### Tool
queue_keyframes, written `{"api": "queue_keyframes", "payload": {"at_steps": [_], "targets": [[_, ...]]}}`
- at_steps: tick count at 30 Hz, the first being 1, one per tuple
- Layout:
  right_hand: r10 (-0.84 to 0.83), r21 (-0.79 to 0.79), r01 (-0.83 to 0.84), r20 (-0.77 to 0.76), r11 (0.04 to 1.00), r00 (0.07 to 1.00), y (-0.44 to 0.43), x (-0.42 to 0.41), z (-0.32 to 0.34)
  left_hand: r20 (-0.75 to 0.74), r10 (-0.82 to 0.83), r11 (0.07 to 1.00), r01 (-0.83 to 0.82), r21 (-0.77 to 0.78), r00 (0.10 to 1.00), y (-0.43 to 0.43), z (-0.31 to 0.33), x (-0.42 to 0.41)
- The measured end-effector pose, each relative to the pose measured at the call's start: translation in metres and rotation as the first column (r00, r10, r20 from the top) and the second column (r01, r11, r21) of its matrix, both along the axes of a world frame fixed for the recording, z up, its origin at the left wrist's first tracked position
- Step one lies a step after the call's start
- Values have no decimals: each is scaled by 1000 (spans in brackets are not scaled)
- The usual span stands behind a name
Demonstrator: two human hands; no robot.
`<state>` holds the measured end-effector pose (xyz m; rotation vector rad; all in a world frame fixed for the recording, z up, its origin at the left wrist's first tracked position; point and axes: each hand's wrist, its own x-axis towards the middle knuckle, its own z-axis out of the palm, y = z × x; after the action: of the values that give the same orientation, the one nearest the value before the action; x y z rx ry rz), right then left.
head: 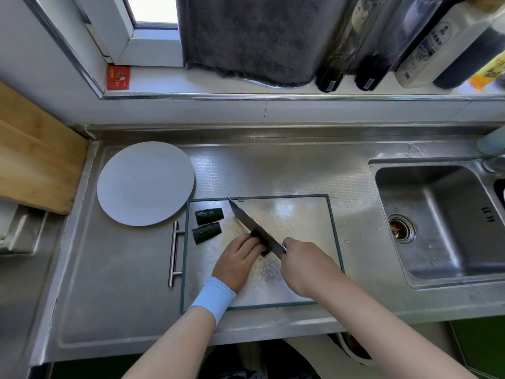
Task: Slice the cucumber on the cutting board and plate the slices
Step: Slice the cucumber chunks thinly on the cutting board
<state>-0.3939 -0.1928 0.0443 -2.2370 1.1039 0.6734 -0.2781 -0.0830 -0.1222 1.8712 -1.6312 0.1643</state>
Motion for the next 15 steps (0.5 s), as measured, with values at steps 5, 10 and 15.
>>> {"api": "queue_keyframes", "payload": {"at_steps": [5, 10, 15], "targets": [[-8, -1, 8, 26, 1000, 1000, -1, 1, -8, -7, -1, 1000, 1, 2, 1000, 0, -1, 1], [31, -36, -29, 57, 999, 998, 3, -9, -16, 2, -2, 1000, 2, 11, 1000, 1, -1, 1], [-16, -11, 17, 105, 1000, 994, 5, -11, -33, -6, 5, 1000, -5, 24, 1000, 2, -2, 1]]}}
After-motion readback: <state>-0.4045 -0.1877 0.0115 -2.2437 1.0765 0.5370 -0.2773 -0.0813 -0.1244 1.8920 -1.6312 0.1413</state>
